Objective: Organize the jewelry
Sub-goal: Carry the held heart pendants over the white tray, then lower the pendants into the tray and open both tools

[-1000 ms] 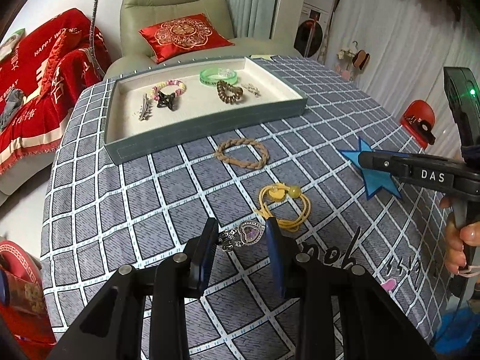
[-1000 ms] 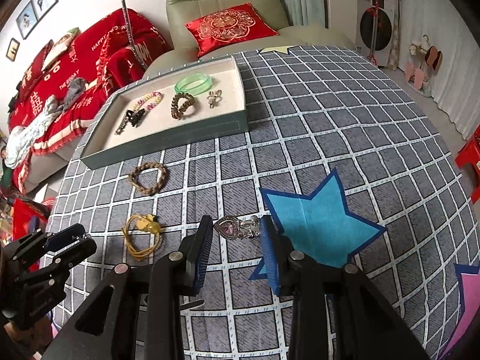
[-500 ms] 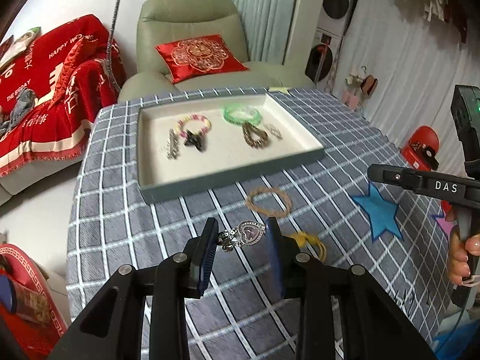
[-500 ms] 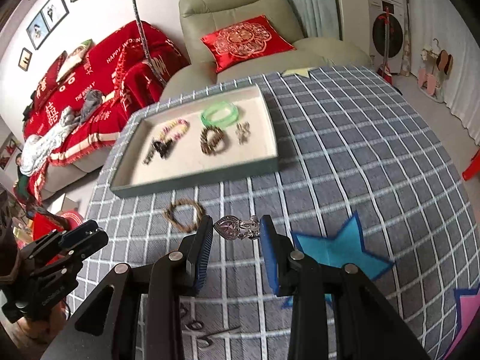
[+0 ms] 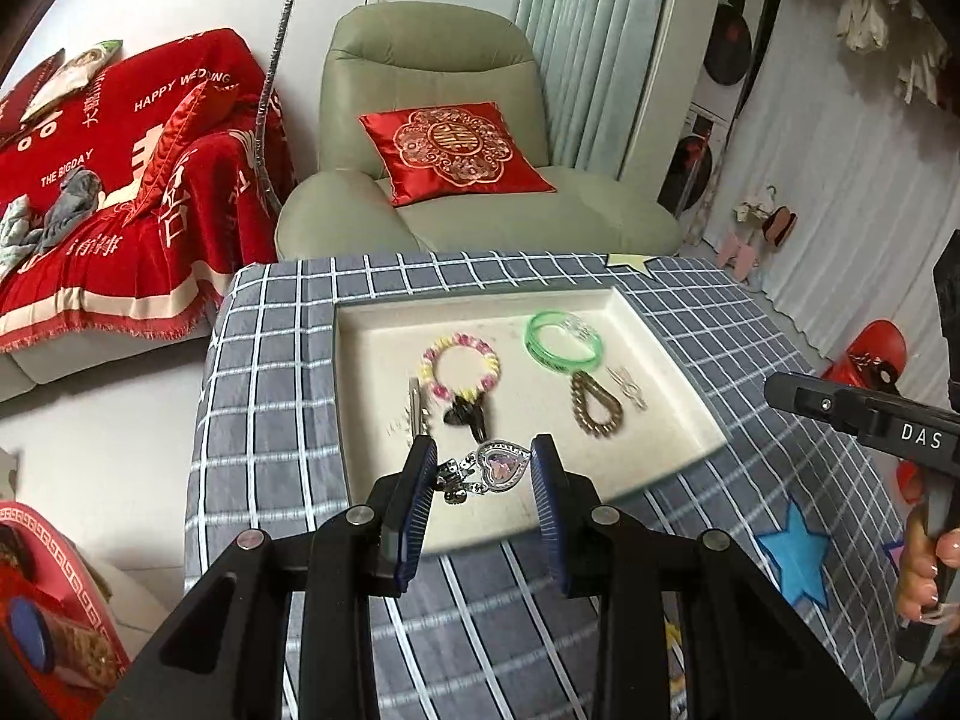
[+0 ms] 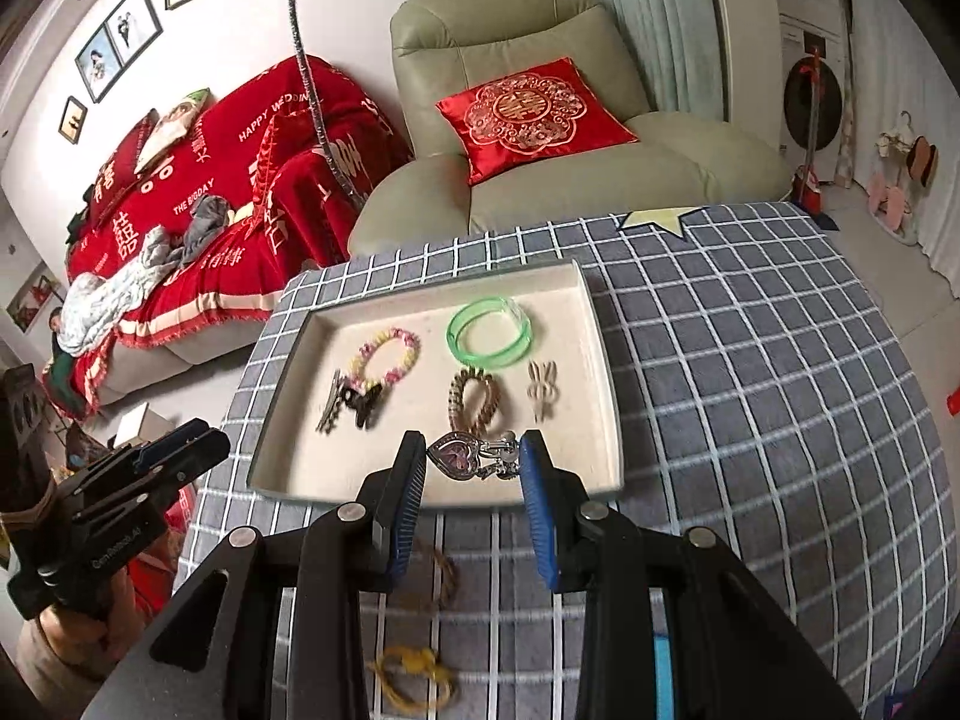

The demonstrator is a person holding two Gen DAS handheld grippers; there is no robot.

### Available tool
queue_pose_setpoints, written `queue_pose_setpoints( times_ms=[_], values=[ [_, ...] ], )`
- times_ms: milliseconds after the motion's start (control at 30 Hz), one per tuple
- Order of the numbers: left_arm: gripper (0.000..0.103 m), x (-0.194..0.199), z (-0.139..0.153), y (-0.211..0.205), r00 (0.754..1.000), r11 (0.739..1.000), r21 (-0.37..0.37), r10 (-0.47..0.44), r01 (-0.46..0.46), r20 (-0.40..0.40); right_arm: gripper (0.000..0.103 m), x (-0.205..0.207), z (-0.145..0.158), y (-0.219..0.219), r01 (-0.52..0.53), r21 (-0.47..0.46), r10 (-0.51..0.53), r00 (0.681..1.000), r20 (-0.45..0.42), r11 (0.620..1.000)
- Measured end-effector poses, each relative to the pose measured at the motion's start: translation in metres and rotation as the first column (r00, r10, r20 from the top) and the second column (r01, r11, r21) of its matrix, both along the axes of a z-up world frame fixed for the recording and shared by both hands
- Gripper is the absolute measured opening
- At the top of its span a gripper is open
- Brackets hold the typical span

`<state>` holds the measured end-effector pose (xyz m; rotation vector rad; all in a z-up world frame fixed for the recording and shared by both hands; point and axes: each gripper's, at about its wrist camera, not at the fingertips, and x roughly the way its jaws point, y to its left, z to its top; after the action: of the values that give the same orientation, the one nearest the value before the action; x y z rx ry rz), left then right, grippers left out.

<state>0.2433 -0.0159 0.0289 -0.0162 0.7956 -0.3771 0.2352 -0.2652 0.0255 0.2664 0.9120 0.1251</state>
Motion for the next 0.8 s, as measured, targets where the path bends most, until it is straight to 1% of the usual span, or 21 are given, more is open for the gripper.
queue_pose_setpoints(
  times_ms=[200, 367, 467, 600, 800],
  values=[
    [0.048, 0.035, -0.019, -0.011, 1.0, 0.999, 0.041, 0.019, -0.018, -0.021, 0.035, 0.04, -0.019, 0.001, 0.002, -0.03, -0.003, 0.999, -0.038, 1.0],
    [0.048, 0.06, -0.043, -0.017, 0.998, 0.997, 0.068, 0.043, -0.04, -0.052, 0.035, 0.066, -0.043, -0.002, 0.021, -0.01, -0.022, 0.997, -0.071, 1.0],
    [0.048, 0.067, -0.055, -0.021, 0.997, 0.995, 0.093, 0.049, -0.043, -0.062, 0.035, 0.078, -0.058, 0.0, 0.023, -0.014, -0.025, 0.996, -0.091, 1.0],
    [0.048, 0.074, -0.065, -0.024, 0.995, 0.994, 0.103, 0.052, -0.044, -0.08, 0.035, 0.09, -0.077, 0.0, 0.028, -0.032, -0.031, 0.993, -0.114, 0.999],
    [0.048, 0.074, -0.077, -0.031, 0.996, 0.989, 0.145, 0.047, -0.035, -0.082, 0.035, 0.094, -0.096, -0.001, 0.031, -0.033, -0.035, 0.989, -0.141, 0.999]
  ],
)
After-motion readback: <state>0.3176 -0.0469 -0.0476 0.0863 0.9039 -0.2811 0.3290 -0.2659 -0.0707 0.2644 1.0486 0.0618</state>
